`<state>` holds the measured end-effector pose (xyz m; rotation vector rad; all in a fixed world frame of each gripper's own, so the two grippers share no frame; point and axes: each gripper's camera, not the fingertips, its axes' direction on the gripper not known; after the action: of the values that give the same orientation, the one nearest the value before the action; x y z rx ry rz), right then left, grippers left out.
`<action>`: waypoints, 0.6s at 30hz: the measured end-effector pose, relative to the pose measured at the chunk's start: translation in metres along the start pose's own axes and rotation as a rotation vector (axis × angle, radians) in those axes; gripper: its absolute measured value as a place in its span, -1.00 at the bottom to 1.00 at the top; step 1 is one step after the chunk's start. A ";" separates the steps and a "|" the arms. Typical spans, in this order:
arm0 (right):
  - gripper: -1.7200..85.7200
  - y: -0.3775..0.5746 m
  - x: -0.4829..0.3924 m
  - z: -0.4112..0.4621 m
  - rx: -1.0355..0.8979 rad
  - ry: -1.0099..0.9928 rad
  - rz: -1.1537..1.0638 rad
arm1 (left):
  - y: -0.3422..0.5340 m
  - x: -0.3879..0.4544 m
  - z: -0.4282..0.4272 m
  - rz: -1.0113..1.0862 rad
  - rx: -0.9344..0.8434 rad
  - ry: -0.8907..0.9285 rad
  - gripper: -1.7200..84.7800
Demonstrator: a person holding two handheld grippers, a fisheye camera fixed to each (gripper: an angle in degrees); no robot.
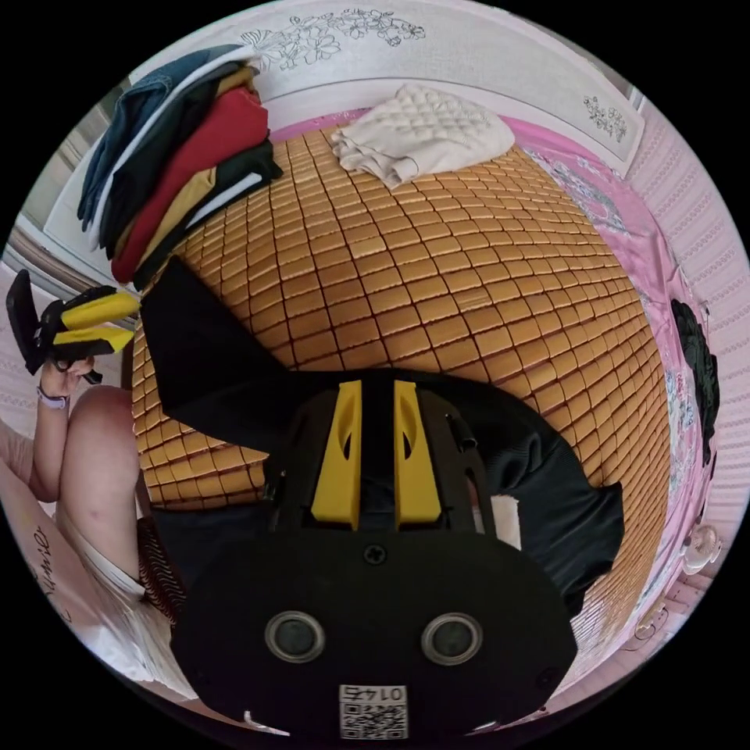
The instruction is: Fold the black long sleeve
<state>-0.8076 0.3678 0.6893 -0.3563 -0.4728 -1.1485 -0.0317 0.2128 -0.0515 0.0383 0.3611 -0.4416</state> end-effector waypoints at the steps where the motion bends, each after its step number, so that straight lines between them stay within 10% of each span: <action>1: -0.92 0.001 0.001 0.004 0.005 -0.007 -0.004 | -0.001 0.001 0.000 0.032 -0.018 0.046 -0.75; 13: -0.97 0.018 0.023 -0.011 0.249 0.029 0.092 | -0.022 0.026 0.019 0.241 -0.299 -0.023 -0.96; 18: -0.97 0.015 0.027 -0.003 0.282 0.052 0.114 | -0.019 0.020 -0.076 0.189 0.098 -0.088 -0.98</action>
<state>-0.7844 0.3509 0.6999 -0.1067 -0.5541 -0.9623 -0.0482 0.1959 -0.1289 0.1473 0.2466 -0.2728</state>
